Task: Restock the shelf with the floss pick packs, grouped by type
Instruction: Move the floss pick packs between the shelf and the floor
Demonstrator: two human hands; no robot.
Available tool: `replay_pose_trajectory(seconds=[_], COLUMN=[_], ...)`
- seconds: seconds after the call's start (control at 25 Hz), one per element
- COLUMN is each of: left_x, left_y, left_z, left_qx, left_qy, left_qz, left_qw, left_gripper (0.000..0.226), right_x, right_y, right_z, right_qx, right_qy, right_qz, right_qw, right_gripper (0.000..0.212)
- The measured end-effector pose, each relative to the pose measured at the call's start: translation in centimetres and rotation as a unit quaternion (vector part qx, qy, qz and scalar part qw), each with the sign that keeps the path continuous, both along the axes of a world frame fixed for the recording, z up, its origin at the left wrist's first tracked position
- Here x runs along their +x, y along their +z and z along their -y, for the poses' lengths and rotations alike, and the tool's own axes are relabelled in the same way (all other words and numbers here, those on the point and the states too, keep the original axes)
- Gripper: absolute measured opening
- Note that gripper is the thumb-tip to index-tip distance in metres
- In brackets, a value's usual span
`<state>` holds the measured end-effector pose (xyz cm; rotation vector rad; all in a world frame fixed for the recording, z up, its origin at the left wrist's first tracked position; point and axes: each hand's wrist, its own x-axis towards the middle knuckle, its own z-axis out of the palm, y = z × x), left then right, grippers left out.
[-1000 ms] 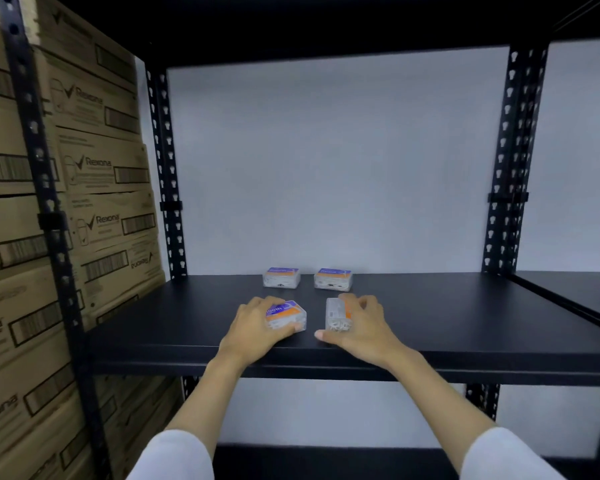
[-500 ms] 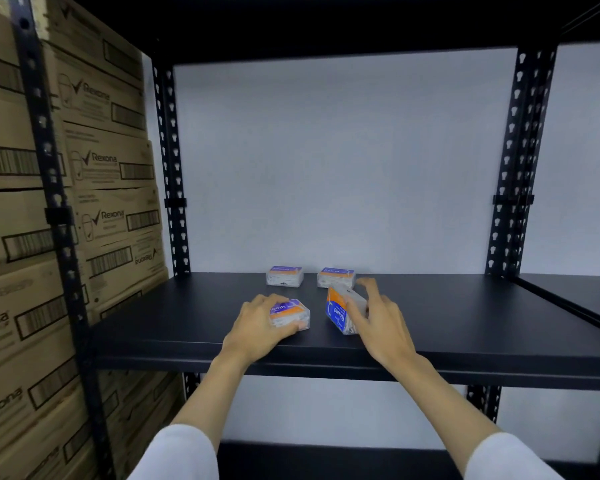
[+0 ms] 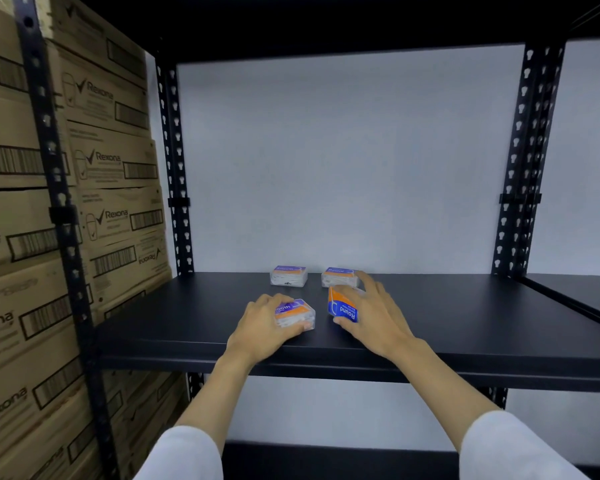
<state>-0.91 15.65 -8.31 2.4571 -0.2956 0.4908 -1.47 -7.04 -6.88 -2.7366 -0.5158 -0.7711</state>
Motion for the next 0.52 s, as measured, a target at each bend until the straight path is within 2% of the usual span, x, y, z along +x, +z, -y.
replay_pose_trajectory(seconds=[0.12, 0.2, 0.28, 0.4, 0.52], left_x=[0.1, 0.1, 0.1, 0.2, 0.3], left_y=[-0.1, -0.2, -0.2, -0.2, -0.2], left_z=[0.0, 0.1, 0.1, 0.1, 0.0], left_qx=[-0.005, -0.009, -0.01, -0.008, -0.007], left_qy=[-0.004, -0.006, -0.004, -0.003, -0.002], left_qz=[0.001, 0.001, 0.001, 0.003, 0.002], left_qw=[1.0, 1.0, 1.0, 1.0, 1.0], left_gripper=[0.057, 0.057, 0.057, 0.056, 0.056], right_x=[0.7, 0.3, 0.0, -0.2, -0.2], right_y=[-0.1, 0.0, -0.2, -1.0, -1.2], right_z=[-0.4, -0.2, 0.4, 1.4, 1.2], right_qx=[0.104, 0.221, 0.286, 0.224, 0.155], right_qy=[0.044, 0.059, 0.068, 0.026, -0.011], right_qz=[-0.076, -0.094, -0.11, -0.113, -0.086], right_qw=[0.991, 0.969, 0.95, 0.968, 0.984], right_gripper=[0.061, 0.056, 0.053, 0.061, 0.061])
